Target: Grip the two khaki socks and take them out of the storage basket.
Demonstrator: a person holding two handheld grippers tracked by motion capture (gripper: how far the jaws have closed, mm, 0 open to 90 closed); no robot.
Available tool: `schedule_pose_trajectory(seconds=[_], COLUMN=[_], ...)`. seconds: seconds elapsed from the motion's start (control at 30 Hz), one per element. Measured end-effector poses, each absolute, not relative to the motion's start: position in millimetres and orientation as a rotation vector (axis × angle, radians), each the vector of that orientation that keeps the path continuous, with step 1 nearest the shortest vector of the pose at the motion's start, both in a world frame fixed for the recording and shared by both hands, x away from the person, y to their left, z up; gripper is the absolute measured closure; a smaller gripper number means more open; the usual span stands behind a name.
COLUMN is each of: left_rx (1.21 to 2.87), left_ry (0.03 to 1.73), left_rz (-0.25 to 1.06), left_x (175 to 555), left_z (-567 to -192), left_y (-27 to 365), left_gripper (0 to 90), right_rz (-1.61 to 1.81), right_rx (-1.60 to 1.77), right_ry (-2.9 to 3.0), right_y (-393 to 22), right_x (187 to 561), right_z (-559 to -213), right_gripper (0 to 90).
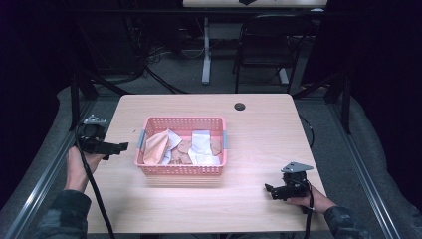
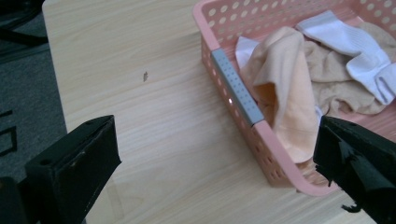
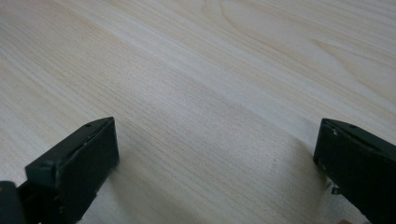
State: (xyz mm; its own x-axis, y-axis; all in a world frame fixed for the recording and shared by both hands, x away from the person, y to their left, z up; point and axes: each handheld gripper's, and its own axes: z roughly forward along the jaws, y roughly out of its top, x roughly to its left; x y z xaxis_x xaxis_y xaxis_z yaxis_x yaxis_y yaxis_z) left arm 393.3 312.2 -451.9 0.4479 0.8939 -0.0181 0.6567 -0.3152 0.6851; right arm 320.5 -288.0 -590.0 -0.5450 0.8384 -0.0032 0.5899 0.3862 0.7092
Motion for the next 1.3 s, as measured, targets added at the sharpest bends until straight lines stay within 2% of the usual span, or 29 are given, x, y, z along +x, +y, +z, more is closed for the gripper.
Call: schedule_pose_trajectory(seconds=[0.27,0.9,0.97,1.0,1.03,1.3], left_rx=[2.143,2.307,2.318,2.335,2.356,2.424], left_ry=[1.242,1.159,1.151,1.14,1.127,1.11], left_rz=[0.469,0.375,0.37,0.373,0.369,0.327], left_x=[408.2,446.3,447.0,447.7,449.9,459.1], left_z=[-443.2,-449.6,-450.1,-450.6,-451.7,-459.6], left_y=[288.0,234.5,232.5,229.5,225.2,215.3], left_gripper=[0.0,0.5,5.9,5.9,11.7,26.3], right_rz=[0.955,0.963,0.965,0.965,0.96,0.958], right_rx=[1.241,1.241,1.241,1.243,1.248,1.251], right_ry=[2.289,2.285,2.285,2.281,2.284,2.285], right_y=[-287.9,-288.2,-288.3,-288.2,-288.1,-288.1], right_x=[320.5,320.3,320.3,320.2,319.9,319.8], right_z=[-590.1,-590.4,-590.5,-590.6,-590.1,-590.0], right_gripper=[0.0,0.0,0.0,0.0,0.0,0.0])
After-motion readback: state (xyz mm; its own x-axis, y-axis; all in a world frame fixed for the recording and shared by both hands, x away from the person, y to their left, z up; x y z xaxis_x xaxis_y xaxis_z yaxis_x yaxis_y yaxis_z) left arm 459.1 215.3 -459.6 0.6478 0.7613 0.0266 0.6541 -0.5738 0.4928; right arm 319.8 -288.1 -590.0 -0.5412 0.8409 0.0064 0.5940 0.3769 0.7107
